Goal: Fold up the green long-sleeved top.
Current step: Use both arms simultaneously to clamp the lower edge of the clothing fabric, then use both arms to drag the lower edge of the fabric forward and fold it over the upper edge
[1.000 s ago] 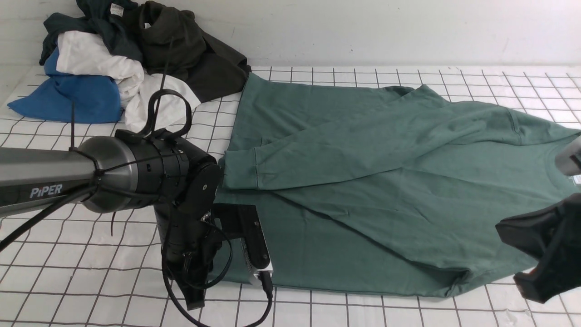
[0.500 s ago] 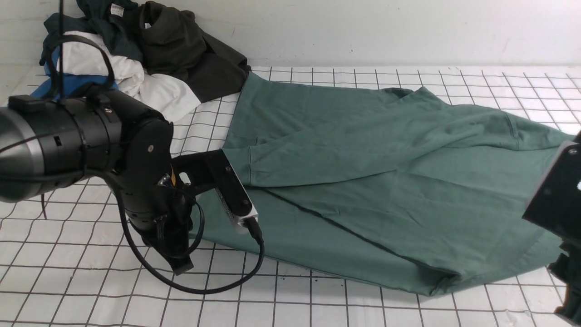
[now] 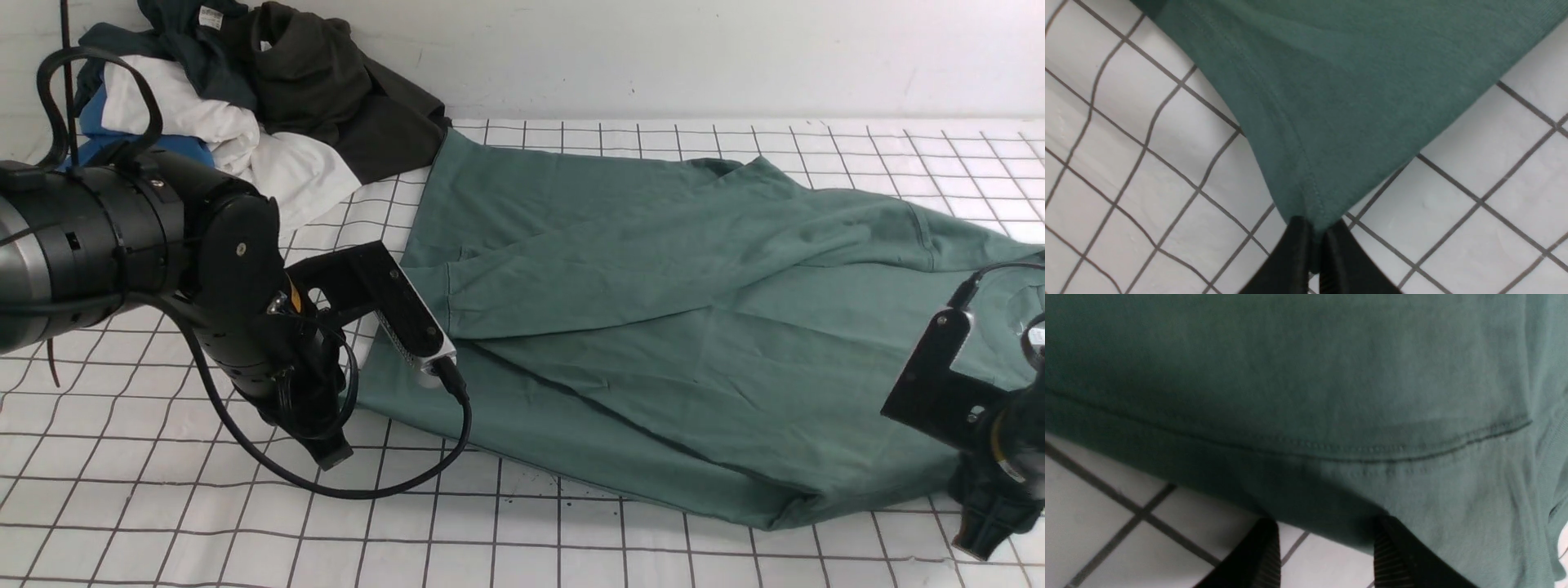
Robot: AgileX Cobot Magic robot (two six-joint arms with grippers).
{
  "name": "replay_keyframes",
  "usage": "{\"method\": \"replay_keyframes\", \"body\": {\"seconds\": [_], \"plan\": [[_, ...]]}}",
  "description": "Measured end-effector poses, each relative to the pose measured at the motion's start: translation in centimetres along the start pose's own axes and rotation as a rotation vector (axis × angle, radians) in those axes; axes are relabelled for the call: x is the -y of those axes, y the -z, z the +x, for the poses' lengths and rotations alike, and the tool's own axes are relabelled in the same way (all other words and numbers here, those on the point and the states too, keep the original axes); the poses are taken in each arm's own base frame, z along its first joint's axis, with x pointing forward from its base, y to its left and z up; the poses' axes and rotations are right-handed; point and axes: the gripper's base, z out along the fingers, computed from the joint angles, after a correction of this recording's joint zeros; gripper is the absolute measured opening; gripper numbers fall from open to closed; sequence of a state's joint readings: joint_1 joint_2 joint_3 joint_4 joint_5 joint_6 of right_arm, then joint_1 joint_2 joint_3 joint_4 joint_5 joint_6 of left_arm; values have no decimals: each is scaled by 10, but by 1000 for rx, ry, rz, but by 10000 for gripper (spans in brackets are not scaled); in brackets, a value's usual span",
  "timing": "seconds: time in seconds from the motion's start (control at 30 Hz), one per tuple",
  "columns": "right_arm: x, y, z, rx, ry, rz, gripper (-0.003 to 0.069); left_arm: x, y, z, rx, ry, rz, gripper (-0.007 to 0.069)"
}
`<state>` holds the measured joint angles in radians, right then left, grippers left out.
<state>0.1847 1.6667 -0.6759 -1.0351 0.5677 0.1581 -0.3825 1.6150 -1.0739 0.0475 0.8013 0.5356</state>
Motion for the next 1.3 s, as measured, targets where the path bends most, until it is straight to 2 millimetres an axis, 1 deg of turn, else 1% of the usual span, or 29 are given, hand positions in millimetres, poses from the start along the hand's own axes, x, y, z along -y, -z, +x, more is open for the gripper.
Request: {"method": "replay_keyframes", "body": {"seconds": [0.03, 0.1, 0.2, 0.27, 0.3, 0.33, 0.43, 0.47, 0.57, 0.6, 0.63, 0.67, 0.7, 0.77, 0.83, 0.9, 0.93, 0.97, 1.0, 1.03, 1.07, 1.1, 1.17, 1.2, 1.23, 1.27, 1.3], "plan": [[0, 0, 0, 2, 4, 1, 296, 0, 0, 0, 0, 0, 0, 5], [1, -4, -2, 6, 20, 20, 237, 0, 0, 0, 3, 6, 5, 4], [2, -7, -4, 18, -4, 42, 142, 1, 0, 0, 4, 17, 15, 5], [5, -4, -3, 20, -72, 61, 67, 3, 2, 1, -3, 29, 27, 5], [6, -3, -3, 21, -82, 67, 53, 3, 3, 1, -5, 36, 33, 5], [11, 5, -1, 27, -150, 97, 15, 5, 9, 3, -2, 52, 47, 5], [23, 26, 5, 51, -236, 169, -3, 8, 27, 4, 44, 85, 47, 4], [24, 28, 5, 54, -240, 175, -3, 8, 28, 4, 48, 90, 47, 4], [40, 64, 15, 121, -287, 277, -3, 7, 53, 5, 115, 188, 6, 4], [40, 65, 16, 126, -290, 281, -3, 6, 55, 4, 121, 195, 2, 4], [43, 72, 17, 146, -278, 306, -3, 3, 60, 3, 139, 235, -14, 4], [48, 80, 18, 193, -248, 344, -3, -7, 68, -1, 178, 293, -54, 4], [53, 83, 17, 239, -214, 367, -3, -19, 73, -8, 229, 342, -91, 4], [62, 82, 11, 328, -171, 372, -3, -41, 74, -21, 296, 401, -142, 4], [77, 76, 1, 392, -162, 368, -3, -65, 70, -36, 357, 443, -186, 4], [98, 62, -11, 428, -173, 357, -3, -91, 58, -55, 397, 472, -216, 4], [104, 53, -15, 429, -178, 344, -3, -98, 53, -61, 401, 478, -219, 4], [121, 43, -25, 444, -193, 347, -3, -114, 45, -73, 422, 495, -232, 4], [129, 34, -32, 448, -197, 344, -3, -125, 34, -82, 428, 508, -236, 4], [138, 22, -41, 451, -198, 340, -3, -134, 24, -89, 431, 520, -237, 4], [144, 14, -47, 451, -197, 339, -3, -139, 16, -95, 434, 528, -238, 4], [153, -6, -61, 450, -196, 333, -3, -152, -3, -107, 444, 551, -238, 4], [163, -34, -78, 446, -196, 324, 0, -166, -36, -122, 451, 589, -232, 7], [163, -37, -79, 445, -195, 325, 1, -169, -35, -125, 467, 588, -239, 8], [170, -61, -91, 431, -199, 331, 15, -179, -57, -137, 486, 613, -239, 27], [173, -72, -96, 422, -204, 339, 28, -181, -69, -138, 478, 617, -235, 39], [178, -86, -102, 411, -223, 351, 52, -190, -80, -148, 508, 620, -248, 81]]}}
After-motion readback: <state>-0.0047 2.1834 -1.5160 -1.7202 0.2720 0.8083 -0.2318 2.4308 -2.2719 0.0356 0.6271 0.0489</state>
